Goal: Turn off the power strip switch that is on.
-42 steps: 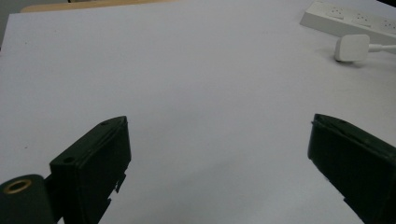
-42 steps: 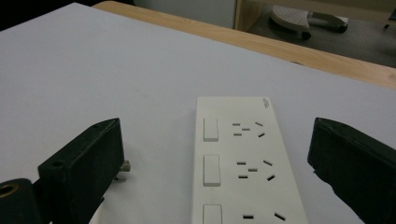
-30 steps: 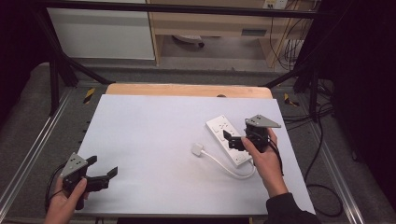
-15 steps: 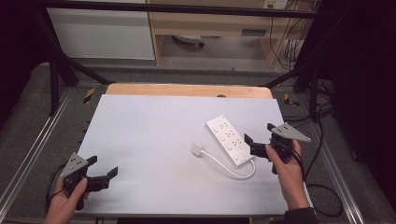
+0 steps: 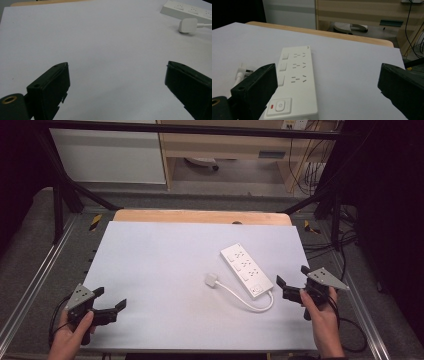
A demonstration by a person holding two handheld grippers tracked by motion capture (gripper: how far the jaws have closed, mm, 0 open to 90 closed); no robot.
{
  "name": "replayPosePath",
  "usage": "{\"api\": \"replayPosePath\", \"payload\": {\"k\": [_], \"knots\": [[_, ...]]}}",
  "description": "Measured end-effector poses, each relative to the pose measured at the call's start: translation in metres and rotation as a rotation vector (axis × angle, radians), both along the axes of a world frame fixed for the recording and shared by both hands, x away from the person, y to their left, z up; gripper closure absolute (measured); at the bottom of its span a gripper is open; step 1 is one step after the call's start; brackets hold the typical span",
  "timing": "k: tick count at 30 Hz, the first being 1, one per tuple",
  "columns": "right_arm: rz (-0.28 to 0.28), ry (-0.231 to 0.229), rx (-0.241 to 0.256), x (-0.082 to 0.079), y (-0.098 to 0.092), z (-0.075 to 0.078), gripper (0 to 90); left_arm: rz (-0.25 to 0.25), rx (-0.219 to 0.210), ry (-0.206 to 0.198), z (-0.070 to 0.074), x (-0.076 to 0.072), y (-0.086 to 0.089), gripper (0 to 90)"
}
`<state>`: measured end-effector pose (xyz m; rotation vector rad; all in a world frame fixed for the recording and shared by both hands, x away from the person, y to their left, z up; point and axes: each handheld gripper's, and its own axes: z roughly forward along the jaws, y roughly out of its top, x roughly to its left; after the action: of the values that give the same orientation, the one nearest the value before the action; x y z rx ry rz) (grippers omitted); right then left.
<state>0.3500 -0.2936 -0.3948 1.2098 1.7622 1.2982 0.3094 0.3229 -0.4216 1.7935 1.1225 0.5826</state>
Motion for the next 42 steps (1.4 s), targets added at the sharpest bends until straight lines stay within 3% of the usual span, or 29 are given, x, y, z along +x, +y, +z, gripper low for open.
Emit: {"api": "replayPosePath", "payload": {"k": [16,33,42], "knots": [[0.007,0.06,-0.007,-0.004,-0.011,-0.03,4.1,-0.001,0.002,-0.001,0.0,0.0,0.0,5.8],[0.059,0.212,-0.061,0.0,-0.002,-0.054,4.7,-0.007,0.007,0.004,-0.001,0.0,-0.001,5.8],[0.081,0.28,-0.135,0.0,0.003,-0.059,5.4,-0.013,0.006,0.007,-0.001,0.0,-0.002,5.8]]}}
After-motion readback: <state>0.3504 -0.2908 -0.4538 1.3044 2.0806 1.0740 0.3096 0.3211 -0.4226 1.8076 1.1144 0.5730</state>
